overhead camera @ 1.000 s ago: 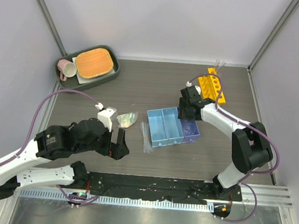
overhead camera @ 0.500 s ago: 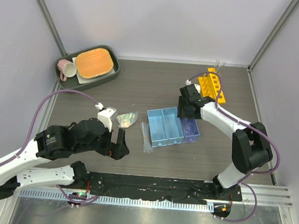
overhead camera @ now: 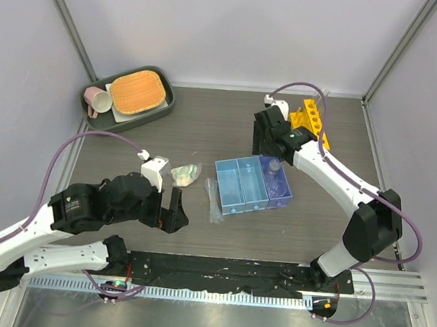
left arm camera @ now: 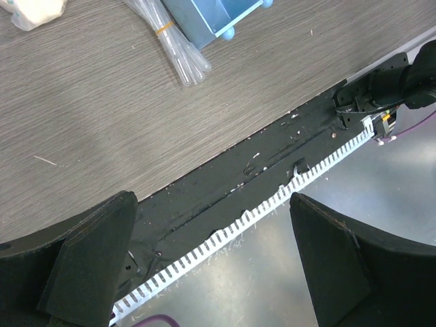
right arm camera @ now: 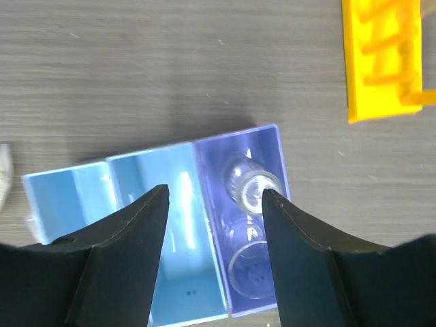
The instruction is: Organize the chemistry lab equipment
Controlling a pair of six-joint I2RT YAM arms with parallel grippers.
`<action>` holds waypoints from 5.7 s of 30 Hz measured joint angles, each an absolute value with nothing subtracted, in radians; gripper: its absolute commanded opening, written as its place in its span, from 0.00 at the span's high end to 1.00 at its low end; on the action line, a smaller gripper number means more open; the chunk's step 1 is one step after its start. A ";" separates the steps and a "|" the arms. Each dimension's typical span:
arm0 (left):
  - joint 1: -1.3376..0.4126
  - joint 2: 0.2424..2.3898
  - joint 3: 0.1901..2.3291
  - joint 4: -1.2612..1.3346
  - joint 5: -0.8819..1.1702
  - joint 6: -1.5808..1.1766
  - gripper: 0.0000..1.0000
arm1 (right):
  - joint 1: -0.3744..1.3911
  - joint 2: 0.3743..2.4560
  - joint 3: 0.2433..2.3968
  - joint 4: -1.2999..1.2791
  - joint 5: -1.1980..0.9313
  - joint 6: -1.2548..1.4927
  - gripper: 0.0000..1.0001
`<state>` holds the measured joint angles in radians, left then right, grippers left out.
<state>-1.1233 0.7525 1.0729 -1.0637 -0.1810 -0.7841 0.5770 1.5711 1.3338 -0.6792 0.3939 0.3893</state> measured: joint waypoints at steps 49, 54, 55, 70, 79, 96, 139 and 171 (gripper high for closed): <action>-1.123 0.594 1.025 -1.120 -0.218 -0.883 0.00 | 0.997 2.299 1.933 -0.562 0.204 0.366 0.37; -1.123 0.595 1.018 -1.119 -0.218 -0.883 0.00 | 0.997 2.300 1.933 -0.565 0.236 0.358 0.38; -1.123 0.595 1.017 -1.120 -0.218 -0.883 0.00 | 0.997 2.301 1.933 -0.565 0.236 0.358 0.38; -1.123 0.593 1.003 -1.120 -0.218 -0.884 0.00 | 0.997 2.328 1.873 -0.511 0.245 0.365 0.94; -1.123 0.590 1.003 -1.121 -0.218 -0.887 0.00 | 1.013 2.326 1.871 -0.501 0.261 0.362 0.99; -1.123 0.534 1.003 -1.147 -0.218 -0.908 0.00 | 1.033 2.106 1.987 -0.703 0.394 0.306 0.99; -1.123 0.566 1.002 -1.153 -0.236 -0.906 0.00 | 0.879 1.903 1.340 -0.464 0.312 0.393 0.98; -1.123 0.566 0.996 -1.150 -0.236 -0.906 0.00 | 0.981 1.821 1.628 -0.673 0.434 0.353 0.48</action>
